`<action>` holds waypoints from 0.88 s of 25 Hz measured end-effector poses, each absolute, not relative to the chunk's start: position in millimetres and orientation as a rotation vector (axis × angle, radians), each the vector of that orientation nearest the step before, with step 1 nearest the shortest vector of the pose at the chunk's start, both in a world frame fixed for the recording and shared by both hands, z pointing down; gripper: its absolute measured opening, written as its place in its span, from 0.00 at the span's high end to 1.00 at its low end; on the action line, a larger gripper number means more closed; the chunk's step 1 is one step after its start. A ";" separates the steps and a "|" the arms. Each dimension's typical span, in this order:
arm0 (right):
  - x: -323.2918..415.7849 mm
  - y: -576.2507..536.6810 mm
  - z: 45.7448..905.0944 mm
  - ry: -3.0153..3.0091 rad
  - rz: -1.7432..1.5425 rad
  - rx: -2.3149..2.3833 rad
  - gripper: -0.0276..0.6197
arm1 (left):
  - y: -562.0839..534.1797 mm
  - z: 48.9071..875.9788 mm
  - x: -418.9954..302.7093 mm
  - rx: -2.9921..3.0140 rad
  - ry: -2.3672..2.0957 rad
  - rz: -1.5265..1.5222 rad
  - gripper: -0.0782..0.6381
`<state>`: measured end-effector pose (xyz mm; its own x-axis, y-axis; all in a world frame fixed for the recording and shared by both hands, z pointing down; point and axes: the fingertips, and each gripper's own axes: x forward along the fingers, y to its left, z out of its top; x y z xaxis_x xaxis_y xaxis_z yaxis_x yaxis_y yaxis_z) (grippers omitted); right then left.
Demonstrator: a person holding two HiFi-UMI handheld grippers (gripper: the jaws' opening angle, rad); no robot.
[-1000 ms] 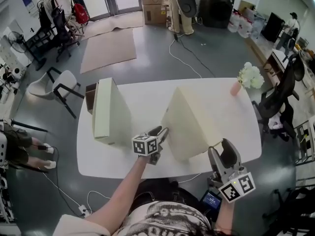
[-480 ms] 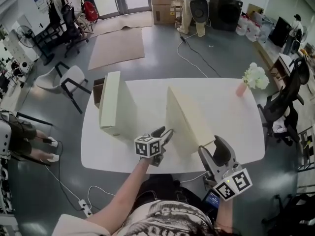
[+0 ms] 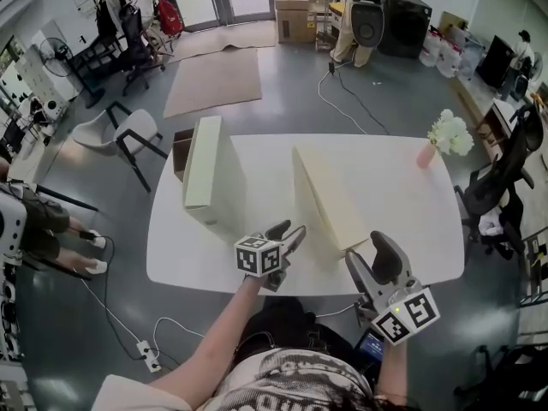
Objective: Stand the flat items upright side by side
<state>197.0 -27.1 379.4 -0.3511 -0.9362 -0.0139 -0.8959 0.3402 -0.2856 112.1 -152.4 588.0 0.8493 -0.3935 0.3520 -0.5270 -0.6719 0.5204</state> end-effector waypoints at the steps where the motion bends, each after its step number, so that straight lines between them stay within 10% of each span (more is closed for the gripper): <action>1: 198.7 -25.8 383.2 2.423 -0.338 -1.685 0.54 | -150.1 586.2 109.4 2.393 -0.672 0.270 0.60; 10: 193.1 -19.5 497.3 2.693 -0.411 -1.886 0.43 | -111.4 582.7 75.1 2.381 -0.705 0.270 0.60; 22: 168.5 -55.5 548.0 2.766 -0.367 -2.053 0.53 | -83.1 581.5 3.5 2.369 -0.821 0.331 0.60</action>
